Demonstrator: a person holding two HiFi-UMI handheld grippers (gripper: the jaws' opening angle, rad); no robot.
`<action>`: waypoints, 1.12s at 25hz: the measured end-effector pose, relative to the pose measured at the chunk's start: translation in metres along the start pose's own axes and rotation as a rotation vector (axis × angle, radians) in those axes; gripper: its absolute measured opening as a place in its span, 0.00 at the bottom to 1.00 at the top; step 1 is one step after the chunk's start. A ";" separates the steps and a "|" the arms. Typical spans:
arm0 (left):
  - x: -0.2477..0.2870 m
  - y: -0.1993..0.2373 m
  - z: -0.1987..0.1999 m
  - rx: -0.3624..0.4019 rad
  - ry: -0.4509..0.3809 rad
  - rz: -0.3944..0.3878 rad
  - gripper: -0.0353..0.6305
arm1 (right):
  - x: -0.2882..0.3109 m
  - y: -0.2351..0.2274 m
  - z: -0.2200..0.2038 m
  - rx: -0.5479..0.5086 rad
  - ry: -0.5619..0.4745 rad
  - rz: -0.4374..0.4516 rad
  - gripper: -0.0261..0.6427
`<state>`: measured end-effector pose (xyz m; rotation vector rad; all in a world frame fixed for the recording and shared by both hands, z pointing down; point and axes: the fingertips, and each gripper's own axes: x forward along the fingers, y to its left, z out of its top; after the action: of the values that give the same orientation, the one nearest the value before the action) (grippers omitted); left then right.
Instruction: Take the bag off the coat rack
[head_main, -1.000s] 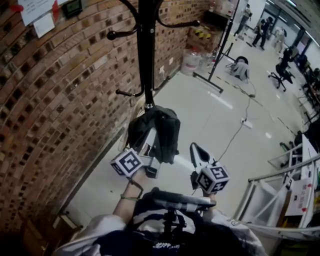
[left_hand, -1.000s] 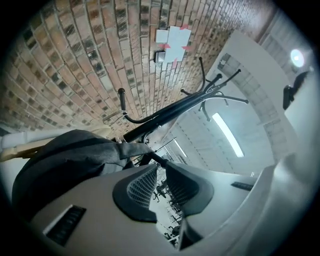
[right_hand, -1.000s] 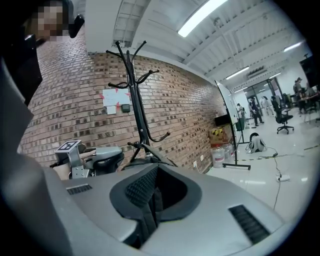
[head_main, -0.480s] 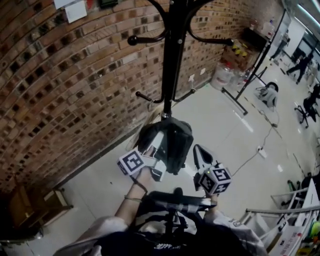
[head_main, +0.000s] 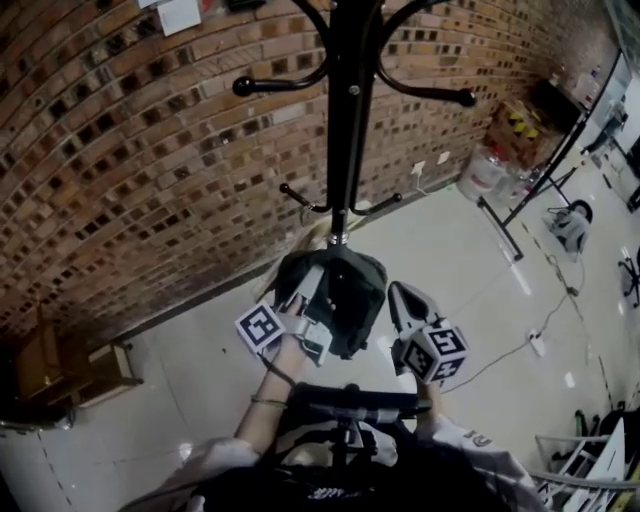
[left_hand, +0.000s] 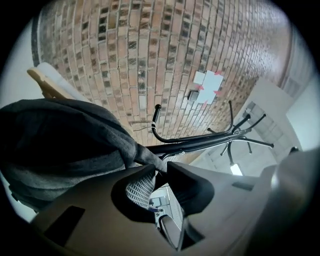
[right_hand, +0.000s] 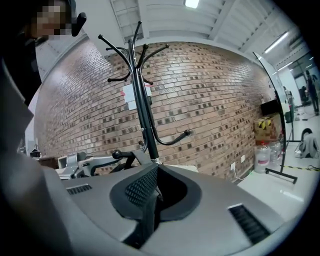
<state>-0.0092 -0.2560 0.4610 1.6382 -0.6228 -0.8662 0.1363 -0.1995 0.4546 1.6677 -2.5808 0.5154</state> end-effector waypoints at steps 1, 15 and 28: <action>-0.001 0.001 0.000 -0.009 -0.015 0.002 0.16 | 0.004 0.000 0.001 -0.002 0.003 0.019 0.02; 0.005 0.013 0.000 -0.113 -0.126 0.000 0.16 | 0.030 -0.016 0.003 -0.001 0.020 0.142 0.02; 0.015 0.014 0.009 -0.305 -0.219 -0.071 0.23 | 0.036 -0.038 0.009 0.019 0.014 0.149 0.02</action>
<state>-0.0071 -0.2766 0.4704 1.3067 -0.5537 -1.1440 0.1569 -0.2480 0.4628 1.4785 -2.7119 0.5579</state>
